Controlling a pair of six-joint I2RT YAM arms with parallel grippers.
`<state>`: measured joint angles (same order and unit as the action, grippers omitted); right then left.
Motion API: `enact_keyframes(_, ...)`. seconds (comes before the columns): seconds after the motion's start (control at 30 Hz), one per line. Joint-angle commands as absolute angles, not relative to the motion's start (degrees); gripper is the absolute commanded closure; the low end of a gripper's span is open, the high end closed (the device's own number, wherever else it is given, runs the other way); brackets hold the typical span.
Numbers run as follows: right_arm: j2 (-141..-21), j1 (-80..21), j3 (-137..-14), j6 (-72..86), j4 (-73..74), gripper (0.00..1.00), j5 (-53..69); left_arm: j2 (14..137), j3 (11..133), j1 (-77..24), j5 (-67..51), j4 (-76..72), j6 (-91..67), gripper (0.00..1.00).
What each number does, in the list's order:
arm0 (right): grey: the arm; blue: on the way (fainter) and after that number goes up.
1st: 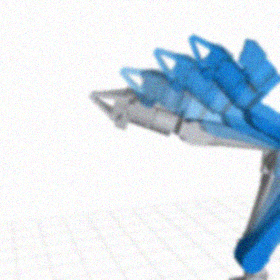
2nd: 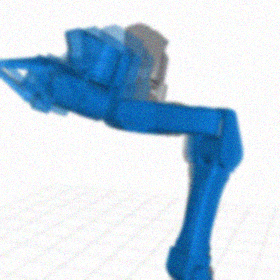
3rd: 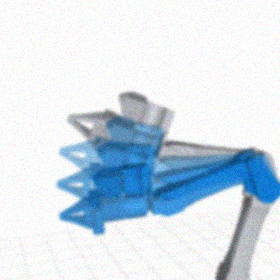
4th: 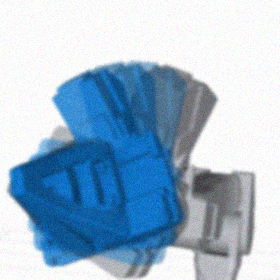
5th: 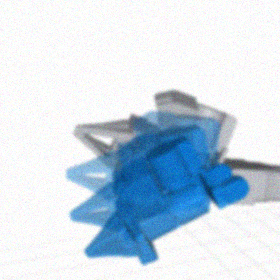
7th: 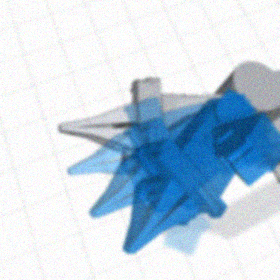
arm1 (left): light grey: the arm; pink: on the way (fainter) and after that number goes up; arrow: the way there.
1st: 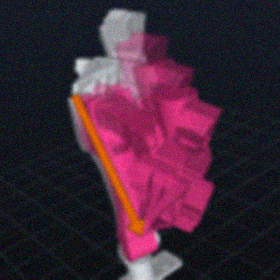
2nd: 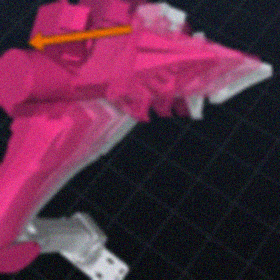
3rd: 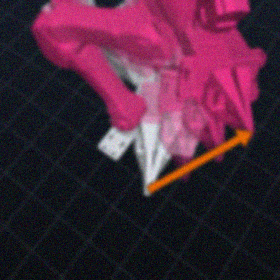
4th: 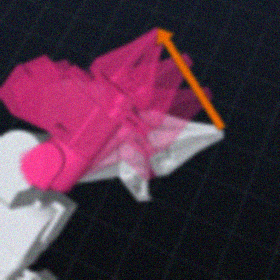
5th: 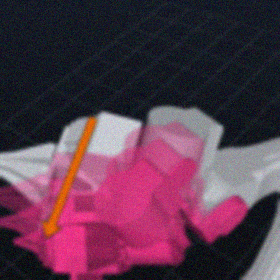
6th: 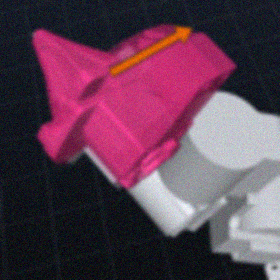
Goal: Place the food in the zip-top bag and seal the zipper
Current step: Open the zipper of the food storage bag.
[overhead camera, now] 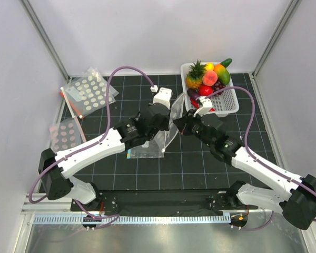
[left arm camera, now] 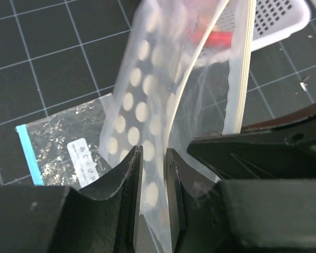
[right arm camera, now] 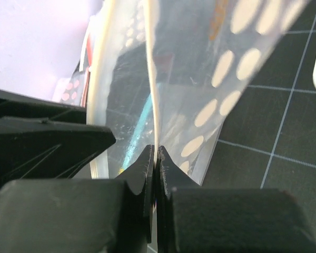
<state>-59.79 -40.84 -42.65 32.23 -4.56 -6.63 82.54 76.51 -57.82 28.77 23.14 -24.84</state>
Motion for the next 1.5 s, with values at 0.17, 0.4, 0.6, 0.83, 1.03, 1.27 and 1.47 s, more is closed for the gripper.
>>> enact_keyframes(0.17, -59.15, -42.19, -44.91, 30.06, -4.66, 0.99, -5.98, 85.60, 80.07, -57.66, 33.66, 24.35, -22.50, 0.72)
enact_keyframes(0.4, -58.89, -42.28, -44.65, 29.97, -4.48, 0.99, -6.94, 87.98, 80.86, -57.66, 29.36, 24.08, -22.85, 0.73)
enact_keyframes(0.6, -58.62, -42.19, -44.38, 30.15, -4.13, 0.99, -8.43, 87.63, 81.04, -57.66, 32.07, 25.22, -22.15, 1.00)
enact_keyframes(0.83, -60.90, -42.19, -44.21, 31.55, -3.43, 0.86, -13.10, 87.36, 84.89, -57.66, 47.71, 33.82, -21.45, 1.00)
enact_keyframes(1.03, -65.82, -42.19, -45.17, 32.08, -4.66, 0.84, -13.45, 89.99, 89.64, -57.83, 54.83, 43.49, -21.62, 1.00)
enact_keyframes(1.27, -67.68, -42.19, -45.53, 31.82, -4.92, 0.80, -15.03, 93.34, 92.99, -58.45, 58.20, 50.19, -22.77, 1.00)
enact_keyframes(1.47, -67.85, -42.19, -45.26, 30.94, -5.01, 0.79, -16.00, 93.16, 91.14, -58.45, 52.12, 46.06, -21.62, 0.99)
